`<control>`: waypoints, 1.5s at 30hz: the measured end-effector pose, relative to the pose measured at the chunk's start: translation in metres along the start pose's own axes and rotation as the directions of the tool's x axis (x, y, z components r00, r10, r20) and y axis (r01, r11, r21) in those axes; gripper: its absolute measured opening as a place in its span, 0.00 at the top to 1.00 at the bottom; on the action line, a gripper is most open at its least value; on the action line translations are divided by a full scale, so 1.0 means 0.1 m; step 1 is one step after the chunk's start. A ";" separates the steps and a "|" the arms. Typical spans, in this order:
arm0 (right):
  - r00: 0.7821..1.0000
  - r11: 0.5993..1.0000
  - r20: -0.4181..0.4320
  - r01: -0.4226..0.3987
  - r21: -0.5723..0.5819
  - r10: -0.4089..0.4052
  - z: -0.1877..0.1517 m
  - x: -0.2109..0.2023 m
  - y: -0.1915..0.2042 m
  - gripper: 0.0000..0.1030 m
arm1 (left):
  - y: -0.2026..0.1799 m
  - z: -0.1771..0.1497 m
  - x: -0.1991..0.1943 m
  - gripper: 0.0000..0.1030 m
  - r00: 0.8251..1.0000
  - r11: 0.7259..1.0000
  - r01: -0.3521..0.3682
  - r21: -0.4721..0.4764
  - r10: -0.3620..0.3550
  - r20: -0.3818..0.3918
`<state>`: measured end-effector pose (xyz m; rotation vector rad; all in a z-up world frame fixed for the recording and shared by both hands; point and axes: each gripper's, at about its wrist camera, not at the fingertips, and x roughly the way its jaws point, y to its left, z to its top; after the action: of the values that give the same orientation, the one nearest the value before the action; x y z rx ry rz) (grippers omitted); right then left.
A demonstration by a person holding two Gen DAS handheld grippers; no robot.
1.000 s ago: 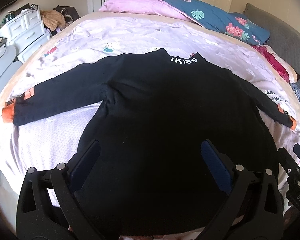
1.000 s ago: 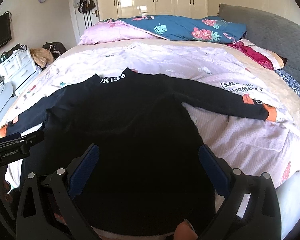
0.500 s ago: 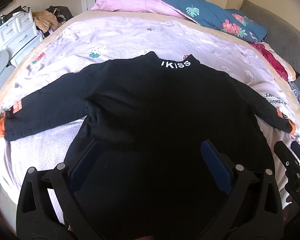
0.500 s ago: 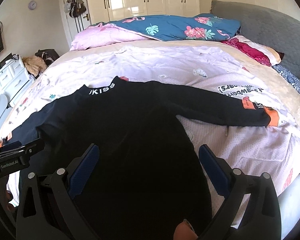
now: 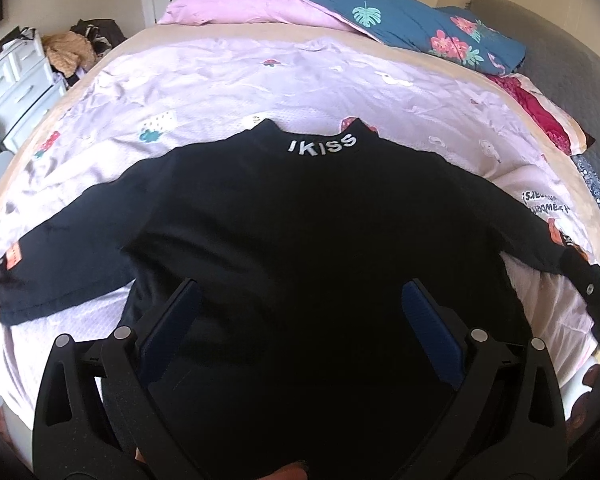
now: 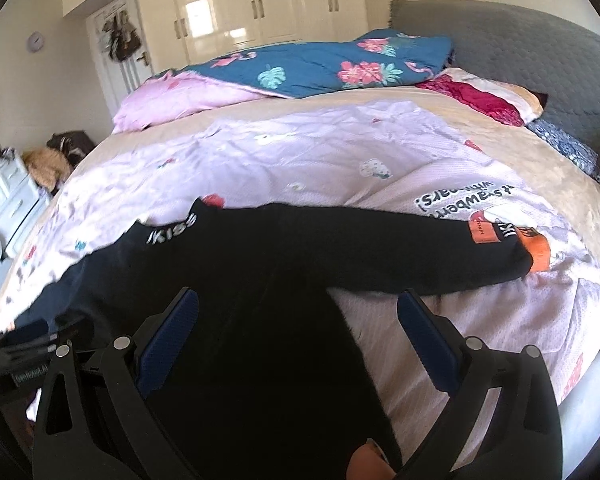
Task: Fold small clothes
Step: 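Move the right gripper to the orange cuff of the nearest sleeve and grasp it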
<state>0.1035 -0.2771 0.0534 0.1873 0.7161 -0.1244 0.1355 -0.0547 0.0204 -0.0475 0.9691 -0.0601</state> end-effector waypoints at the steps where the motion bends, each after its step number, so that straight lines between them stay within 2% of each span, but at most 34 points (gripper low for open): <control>1: 1.000 1.000 0.002 0.004 0.019 -0.004 0.05 0.02 -0.03 0.04 | -0.02 0.03 0.02 0.08 1.000 1.000 0.001 0.001 -0.001 -0.001; 6: 0.999 0.992 0.017 0.044 0.120 -0.047 0.30 0.14 -0.24 0.04 | -0.08 0.18 0.08 0.08 1.000 1.000 0.002 0.000 -0.002 0.007; 16: 0.988 0.966 0.004 0.147 0.211 -0.152 0.58 0.37 -0.60 0.04 | -0.19 0.42 0.20 0.08 1.000 1.000 0.012 -0.009 -0.012 0.026; 24: 0.974 0.912 -0.035 0.221 0.347 -0.223 0.69 0.65 -1.17 0.04 | -0.39 0.61 0.42 0.08 0.999 0.999 0.025 0.019 -0.026 0.022; 30: 0.966 0.870 -0.068 0.253 0.424 -0.248 0.61 0.80 -1.54 0.04 | -0.50 0.66 0.62 0.08 0.999 0.999 0.034 0.023 -0.034 0.002; 37: 0.947 0.821 -0.135 0.321 0.472 -0.292 0.40 1.00 -1.86 0.04 | -0.64 0.67 0.79 0.08 0.999 0.999 0.039 0.031 -0.039 -0.012; 45: 0.926 0.725 -0.186 0.374 0.579 -0.329 0.16 1.04 -2.22 0.04 | -0.90 0.68 0.97 0.08 0.998 0.996 0.056 0.071 -0.055 -0.026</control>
<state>0.1521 -0.5020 -0.0317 0.6786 0.7591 -0.7289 0.2436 -0.1507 -0.0149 -0.0079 0.9889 -0.1468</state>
